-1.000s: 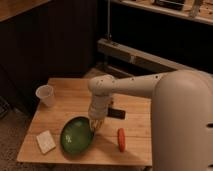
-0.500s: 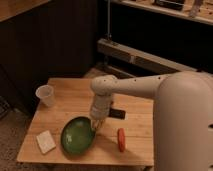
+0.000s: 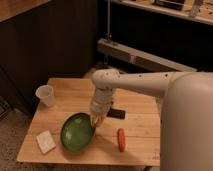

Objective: Pick up the ceramic bowl

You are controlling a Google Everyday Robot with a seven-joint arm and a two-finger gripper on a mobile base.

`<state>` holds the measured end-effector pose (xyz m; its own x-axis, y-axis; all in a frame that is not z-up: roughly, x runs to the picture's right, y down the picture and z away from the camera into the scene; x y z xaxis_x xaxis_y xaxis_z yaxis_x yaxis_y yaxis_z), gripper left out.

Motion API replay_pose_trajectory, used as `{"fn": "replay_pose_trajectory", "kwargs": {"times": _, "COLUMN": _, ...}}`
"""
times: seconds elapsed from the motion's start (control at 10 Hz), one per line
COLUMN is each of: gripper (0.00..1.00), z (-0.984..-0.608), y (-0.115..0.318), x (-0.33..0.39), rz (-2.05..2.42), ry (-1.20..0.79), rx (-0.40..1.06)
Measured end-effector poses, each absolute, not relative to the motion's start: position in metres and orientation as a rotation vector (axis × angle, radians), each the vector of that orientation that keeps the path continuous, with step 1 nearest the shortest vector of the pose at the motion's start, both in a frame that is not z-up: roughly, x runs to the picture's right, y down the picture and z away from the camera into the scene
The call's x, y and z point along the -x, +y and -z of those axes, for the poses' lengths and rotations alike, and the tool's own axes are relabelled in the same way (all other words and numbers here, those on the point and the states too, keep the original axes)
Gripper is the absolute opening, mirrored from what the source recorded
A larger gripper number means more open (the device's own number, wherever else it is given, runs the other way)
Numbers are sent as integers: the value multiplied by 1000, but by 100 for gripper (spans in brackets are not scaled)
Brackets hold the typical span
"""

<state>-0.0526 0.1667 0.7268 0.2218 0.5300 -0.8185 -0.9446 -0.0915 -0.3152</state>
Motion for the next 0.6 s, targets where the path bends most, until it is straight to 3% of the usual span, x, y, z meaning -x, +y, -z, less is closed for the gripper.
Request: {"fn": "replay_pose_trajectory", "kwargs": {"times": 0.6, "gripper": 3, "z": -710, "y": 141, "x": 49, "rz": -1319, "ry": 453, "rx": 1053}}
